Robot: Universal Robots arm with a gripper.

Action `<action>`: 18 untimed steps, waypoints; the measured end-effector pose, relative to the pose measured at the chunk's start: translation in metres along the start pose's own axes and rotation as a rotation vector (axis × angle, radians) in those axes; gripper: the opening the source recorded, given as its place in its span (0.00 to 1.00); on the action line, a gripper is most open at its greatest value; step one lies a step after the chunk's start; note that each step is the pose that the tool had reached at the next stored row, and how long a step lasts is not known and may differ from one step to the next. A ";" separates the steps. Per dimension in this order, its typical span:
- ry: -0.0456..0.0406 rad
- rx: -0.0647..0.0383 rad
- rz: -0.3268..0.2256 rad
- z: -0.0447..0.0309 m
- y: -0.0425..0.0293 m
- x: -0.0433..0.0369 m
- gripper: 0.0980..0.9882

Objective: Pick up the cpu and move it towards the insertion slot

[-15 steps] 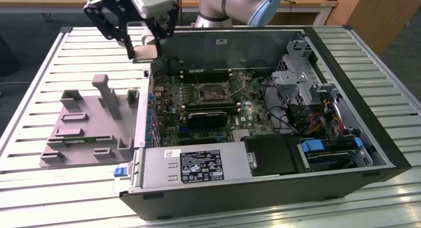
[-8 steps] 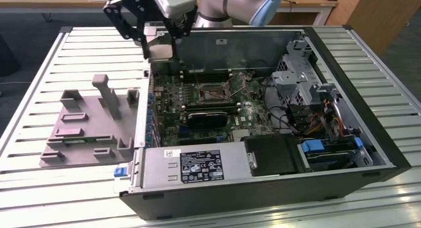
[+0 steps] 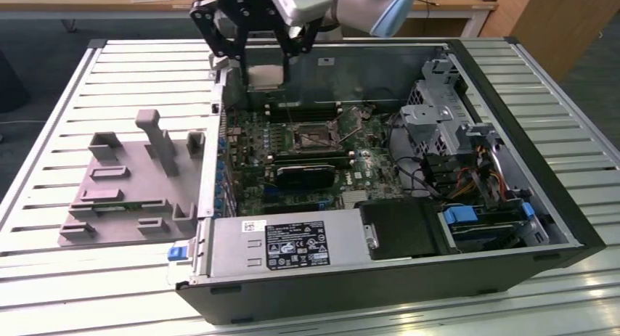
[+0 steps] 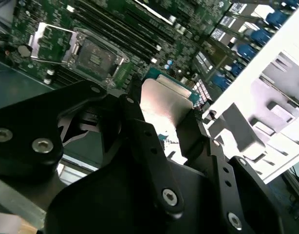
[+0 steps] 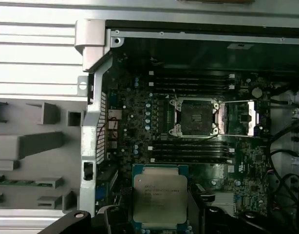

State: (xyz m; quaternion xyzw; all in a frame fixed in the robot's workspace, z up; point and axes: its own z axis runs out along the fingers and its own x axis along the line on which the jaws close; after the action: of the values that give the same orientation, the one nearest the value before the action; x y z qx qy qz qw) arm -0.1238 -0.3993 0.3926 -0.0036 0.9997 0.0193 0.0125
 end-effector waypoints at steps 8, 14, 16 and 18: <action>0.0015 0.000 0.000 0.0024 -0.0003 -0.0362 0.49; 0.0033 0.000 0.000 0.0066 -0.0007 -0.0615 0.49; 0.0037 0.000 0.000 0.0097 -0.0008 -0.0657 0.49; 0.0043 0.000 0.000 0.0134 -0.0007 -0.0689 0.49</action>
State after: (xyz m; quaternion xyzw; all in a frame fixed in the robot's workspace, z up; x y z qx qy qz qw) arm -0.0546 -0.3990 0.3809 -0.0035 0.9998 0.0193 0.0103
